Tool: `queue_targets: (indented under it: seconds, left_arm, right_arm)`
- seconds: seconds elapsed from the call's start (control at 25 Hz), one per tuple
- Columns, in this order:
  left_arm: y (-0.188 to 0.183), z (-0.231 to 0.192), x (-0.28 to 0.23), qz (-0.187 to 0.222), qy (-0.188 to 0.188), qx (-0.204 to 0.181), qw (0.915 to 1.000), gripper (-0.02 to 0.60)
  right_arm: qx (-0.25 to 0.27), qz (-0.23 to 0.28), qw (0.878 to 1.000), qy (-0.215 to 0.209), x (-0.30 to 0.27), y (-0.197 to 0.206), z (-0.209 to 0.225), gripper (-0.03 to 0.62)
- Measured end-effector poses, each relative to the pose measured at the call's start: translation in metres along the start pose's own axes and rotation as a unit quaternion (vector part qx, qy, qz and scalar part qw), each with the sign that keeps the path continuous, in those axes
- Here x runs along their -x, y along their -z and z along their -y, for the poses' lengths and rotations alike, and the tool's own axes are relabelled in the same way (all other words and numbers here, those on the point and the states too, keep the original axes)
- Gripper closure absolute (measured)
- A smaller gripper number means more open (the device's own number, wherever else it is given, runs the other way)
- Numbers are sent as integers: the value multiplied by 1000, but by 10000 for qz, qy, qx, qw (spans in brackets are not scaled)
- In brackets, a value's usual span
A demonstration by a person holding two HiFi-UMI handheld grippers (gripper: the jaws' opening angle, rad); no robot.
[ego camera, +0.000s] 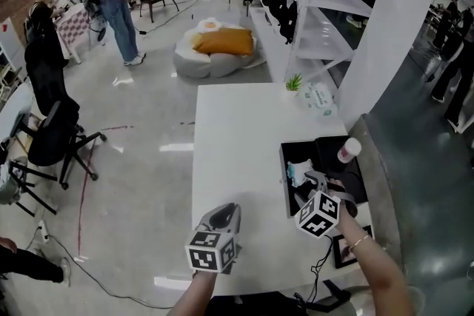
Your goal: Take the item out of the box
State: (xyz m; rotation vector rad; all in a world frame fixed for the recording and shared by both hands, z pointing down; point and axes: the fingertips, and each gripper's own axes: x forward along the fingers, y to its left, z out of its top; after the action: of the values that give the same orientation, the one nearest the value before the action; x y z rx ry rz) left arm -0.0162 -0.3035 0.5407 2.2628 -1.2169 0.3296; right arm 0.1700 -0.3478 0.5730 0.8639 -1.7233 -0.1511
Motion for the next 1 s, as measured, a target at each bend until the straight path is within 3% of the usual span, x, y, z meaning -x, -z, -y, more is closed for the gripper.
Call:
queue_targets:
  seconds: [0.32, 0.76, 1.0]
  left_arm:
    - [2, -10, 6, 32, -153, 110, 9998, 541]
    - [3, -24, 11, 33, -350, 251, 9991, 541]
    - [5, -27, 5, 13, -396, 289, 9988, 541]
  right_arm:
    - [582, -365, 9973, -251, -22, 6, -7, 329]
    - [753, -698, 9940, -389, -51, 8, 1, 289]
    - [701, -904, 9911, -673, -60, 13, 2, 278]
